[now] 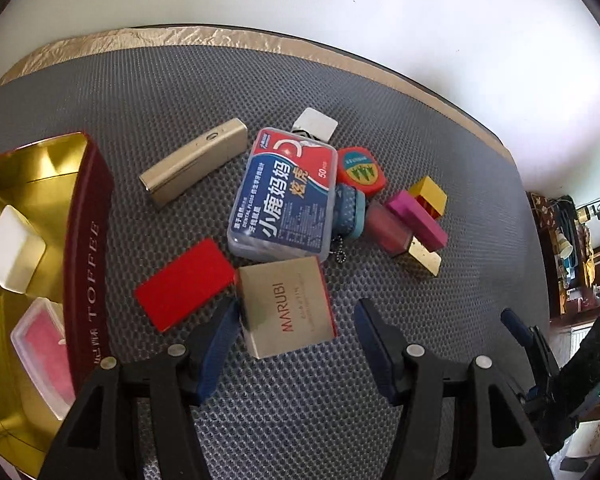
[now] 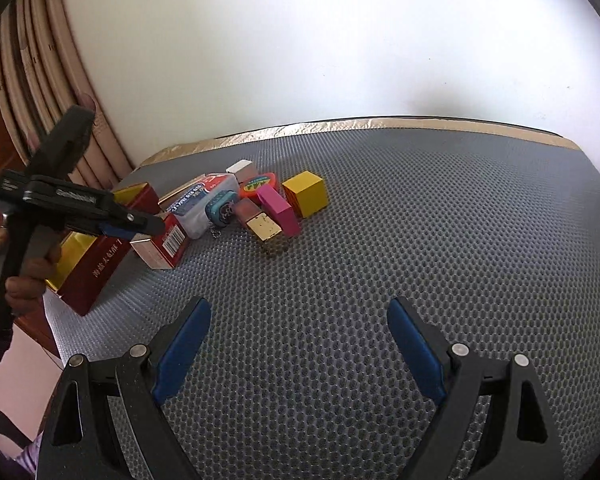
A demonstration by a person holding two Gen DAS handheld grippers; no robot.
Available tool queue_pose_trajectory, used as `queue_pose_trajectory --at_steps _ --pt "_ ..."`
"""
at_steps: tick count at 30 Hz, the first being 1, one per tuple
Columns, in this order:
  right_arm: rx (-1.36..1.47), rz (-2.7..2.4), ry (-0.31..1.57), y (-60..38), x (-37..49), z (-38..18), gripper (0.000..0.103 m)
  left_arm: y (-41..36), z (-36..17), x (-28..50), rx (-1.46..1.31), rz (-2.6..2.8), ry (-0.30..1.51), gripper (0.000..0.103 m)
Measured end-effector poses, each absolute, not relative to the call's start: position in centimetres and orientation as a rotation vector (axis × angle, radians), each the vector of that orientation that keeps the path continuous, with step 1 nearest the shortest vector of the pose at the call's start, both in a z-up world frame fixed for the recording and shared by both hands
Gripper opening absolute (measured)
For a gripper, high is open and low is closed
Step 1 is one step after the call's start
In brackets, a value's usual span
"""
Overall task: Organize rigid objects
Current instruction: 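Grasp the beige MARUBI box with the left tool, then carry the MARUBI box into the tin and open the left tool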
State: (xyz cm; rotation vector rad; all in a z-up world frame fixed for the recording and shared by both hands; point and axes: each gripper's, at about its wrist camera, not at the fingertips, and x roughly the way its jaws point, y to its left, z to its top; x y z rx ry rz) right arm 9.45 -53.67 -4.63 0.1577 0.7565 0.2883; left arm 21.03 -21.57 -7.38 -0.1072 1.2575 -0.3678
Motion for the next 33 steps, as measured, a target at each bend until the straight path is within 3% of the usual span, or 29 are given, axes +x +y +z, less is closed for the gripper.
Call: queue_pose_trajectory --at_steps 3,4,12,21,28,33 --pt "0.176 0.294 0.757 -54.0 9.5 -4.6 0.088 -21.7 -7.9 21.1 -0.113 -0.357 1.256 0.061" --pt "0.183 0.293 0.758 -54.1 9.5 -4.6 0.089 -21.8 -8.1 21.0 -0.115 -0.363 1.254 0.050" --pt "0.209 0.270 0.766 -54.5 9.7 -4.9 0.089 -20.8 -5.2 18.0 -0.138 -0.402 1.122 0.049" --pt "0.196 0.226 0.779 -54.5 9.7 -5.0 0.089 -9.5 1.3 12.1 -0.145 -0.227 0.982 0.049" --pt "0.185 0.184 0.802 -54.3 10.1 -5.3 0.089 -1.4 -1.9 13.7 -0.121 -0.114 1.029 0.049" --pt "0.167 0.164 0.825 -54.1 10.5 -5.6 0.089 -0.8 -4.7 15.4 -0.066 -0.111 1.029 0.049"
